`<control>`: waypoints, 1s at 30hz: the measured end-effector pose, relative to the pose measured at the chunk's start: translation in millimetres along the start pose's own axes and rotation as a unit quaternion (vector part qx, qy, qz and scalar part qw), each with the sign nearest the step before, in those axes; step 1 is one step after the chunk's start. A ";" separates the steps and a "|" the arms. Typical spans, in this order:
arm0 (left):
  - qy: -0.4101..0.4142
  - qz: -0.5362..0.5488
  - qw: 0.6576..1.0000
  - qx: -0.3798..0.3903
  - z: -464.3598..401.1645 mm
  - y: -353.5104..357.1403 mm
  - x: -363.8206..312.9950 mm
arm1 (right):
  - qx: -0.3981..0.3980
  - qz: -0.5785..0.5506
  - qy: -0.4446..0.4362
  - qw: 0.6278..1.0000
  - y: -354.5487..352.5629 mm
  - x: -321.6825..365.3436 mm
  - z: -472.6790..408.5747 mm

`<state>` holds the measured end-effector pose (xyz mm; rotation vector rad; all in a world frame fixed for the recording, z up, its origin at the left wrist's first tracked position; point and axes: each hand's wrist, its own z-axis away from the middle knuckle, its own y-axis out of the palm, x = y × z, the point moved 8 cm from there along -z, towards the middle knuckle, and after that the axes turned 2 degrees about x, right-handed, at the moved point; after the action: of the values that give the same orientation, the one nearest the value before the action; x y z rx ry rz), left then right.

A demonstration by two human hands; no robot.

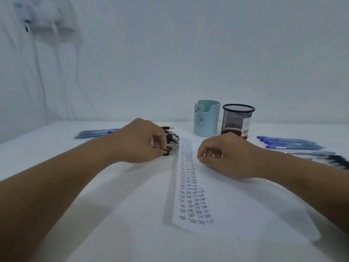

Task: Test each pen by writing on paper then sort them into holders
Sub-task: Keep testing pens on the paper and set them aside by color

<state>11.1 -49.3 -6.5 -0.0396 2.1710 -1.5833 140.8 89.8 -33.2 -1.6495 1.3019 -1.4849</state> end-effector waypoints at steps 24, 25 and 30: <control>0.035 -0.085 0.995 -0.039 19.4 -21.4 40.0 | -0.035 0.027 -0.041 0.998 16.7 -7.7 -6.3; 0.037 -0.065 0.995 -0.060 18.9 -28.8 32.5 | -0.033 0.028 -0.037 0.998 16.4 -8.3 -6.1; 0.042 0.176 0.973 -0.140 2.5 -54.4 -10.5 | -0.021 0.024 -0.023 0.999 16.4 -8.9 -5.2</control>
<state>8.6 -67.0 46.0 0.3140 2.2968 -1.0959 131.8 92.8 -50.1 -1.6587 1.3463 -1.3923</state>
